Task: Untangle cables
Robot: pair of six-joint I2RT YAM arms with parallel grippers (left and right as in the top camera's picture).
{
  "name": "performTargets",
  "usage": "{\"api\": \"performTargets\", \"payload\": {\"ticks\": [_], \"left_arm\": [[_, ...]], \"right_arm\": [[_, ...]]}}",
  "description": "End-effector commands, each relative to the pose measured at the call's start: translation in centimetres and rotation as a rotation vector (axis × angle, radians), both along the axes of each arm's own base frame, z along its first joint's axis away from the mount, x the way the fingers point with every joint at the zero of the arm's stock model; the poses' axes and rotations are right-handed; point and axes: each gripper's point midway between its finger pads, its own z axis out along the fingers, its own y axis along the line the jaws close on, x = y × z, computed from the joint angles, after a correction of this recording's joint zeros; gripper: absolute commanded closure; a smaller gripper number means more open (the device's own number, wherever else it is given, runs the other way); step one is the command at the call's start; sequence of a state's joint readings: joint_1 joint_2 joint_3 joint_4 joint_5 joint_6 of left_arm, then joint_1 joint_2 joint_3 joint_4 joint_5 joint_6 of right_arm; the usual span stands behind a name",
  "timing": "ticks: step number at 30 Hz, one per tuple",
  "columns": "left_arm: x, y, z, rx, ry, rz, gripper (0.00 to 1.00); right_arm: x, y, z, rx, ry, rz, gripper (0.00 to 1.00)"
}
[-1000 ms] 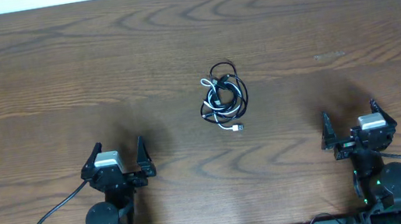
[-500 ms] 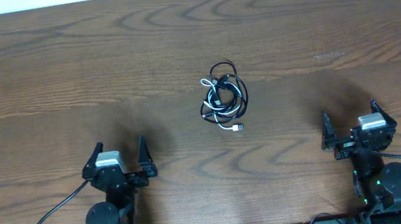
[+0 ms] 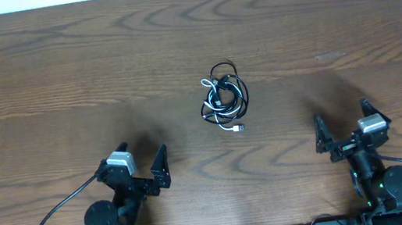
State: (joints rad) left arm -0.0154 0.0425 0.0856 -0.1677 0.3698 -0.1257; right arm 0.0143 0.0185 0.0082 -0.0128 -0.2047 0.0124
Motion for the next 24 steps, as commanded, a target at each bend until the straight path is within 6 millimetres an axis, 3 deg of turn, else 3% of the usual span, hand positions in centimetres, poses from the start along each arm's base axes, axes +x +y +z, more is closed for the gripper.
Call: {"api": "performTargets", "payload": {"ticks": [1, 5, 12, 16, 21, 22, 24], "left_arm": [[0.0, -0.5, 2.8, -0.028, 0.019, -0.021, 0.04], [1.0, -0.5, 6.1, -0.028, 0.075, -0.02, 0.04], [4.0, -1.0, 13.1, -0.036, 0.244, -0.044, 0.04], [5.0, -1.3, 15.4, -0.049, 0.254, -0.058, 0.04], [3.9, -3.2, 15.4, -0.097, 0.284, -0.176, 0.03], [3.8, -3.5, 15.5, -0.102, 0.284, -0.193, 0.05], [3.8, -3.6, 15.5, -0.104, 0.284, -0.198, 0.42]], "right_arm": [[-0.5, 1.5, 1.4, 0.053, 0.026, 0.094, 0.01], [-0.6, 2.2, 4.4, 0.058, 0.062, 0.136, 0.01], [1.1, 4.8, 11.5, 0.078, 0.25, 0.298, 0.01], [2.1, 6.5, 12.6, 0.124, 0.414, 0.406, 0.01], [3.3, 7.6, 11.3, 0.181, 0.518, 0.48, 0.01], [3.3, 8.0, 11.1, 0.191, 0.531, 0.503, 0.01], [3.7, 8.3, 10.3, 0.206, 0.565, 0.525, 0.01]]}}
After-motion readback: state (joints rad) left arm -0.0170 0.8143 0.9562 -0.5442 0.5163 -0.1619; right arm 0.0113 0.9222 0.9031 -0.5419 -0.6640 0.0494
